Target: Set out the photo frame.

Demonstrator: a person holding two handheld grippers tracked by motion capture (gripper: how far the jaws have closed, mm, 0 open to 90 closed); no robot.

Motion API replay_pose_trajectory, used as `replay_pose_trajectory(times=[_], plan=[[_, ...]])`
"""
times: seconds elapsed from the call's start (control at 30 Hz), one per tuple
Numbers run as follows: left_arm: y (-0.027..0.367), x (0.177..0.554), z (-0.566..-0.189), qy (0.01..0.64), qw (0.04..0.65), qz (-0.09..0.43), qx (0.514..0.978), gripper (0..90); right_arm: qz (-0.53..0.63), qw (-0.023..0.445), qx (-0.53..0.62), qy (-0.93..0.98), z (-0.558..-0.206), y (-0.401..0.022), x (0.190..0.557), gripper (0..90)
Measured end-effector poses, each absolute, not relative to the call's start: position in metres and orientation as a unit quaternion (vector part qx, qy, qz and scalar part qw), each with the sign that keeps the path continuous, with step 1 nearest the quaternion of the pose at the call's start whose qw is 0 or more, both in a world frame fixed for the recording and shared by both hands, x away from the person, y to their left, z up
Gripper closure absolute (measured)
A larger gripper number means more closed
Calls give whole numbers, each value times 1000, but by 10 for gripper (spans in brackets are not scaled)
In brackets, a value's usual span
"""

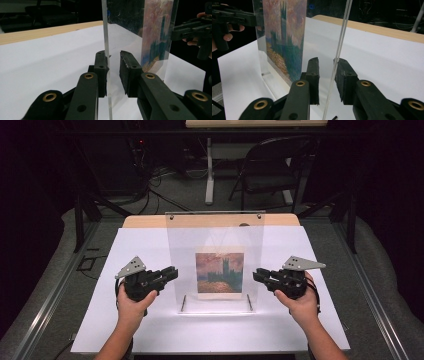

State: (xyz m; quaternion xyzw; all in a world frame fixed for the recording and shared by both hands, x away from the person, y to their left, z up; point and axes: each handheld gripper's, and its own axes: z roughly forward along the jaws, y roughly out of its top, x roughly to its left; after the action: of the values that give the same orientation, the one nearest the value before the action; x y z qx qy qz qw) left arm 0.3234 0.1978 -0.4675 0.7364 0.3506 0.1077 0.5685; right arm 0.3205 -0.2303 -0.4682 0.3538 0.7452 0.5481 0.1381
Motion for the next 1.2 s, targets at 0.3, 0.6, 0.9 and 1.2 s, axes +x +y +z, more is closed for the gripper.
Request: replay_pose_trajectory(times=[0.3, 0.6, 0.9, 1.2], plan=[[198, 320, -465, 345, 560, 105, 746, 765, 541, 139, 352, 751, -466, -230, 316, 742], [198, 316, -460, 349, 546, 91, 756, 765, 521, 139, 347, 767, -461, -229, 312, 744], [197, 309, -456, 340, 527, 95, 773, 764, 502, 140, 342, 782, -457, -228, 305, 747], [197, 302, -455, 344, 522, 93, 775, 760, 507, 135, 345, 778, -459, -228, 298, 749]])
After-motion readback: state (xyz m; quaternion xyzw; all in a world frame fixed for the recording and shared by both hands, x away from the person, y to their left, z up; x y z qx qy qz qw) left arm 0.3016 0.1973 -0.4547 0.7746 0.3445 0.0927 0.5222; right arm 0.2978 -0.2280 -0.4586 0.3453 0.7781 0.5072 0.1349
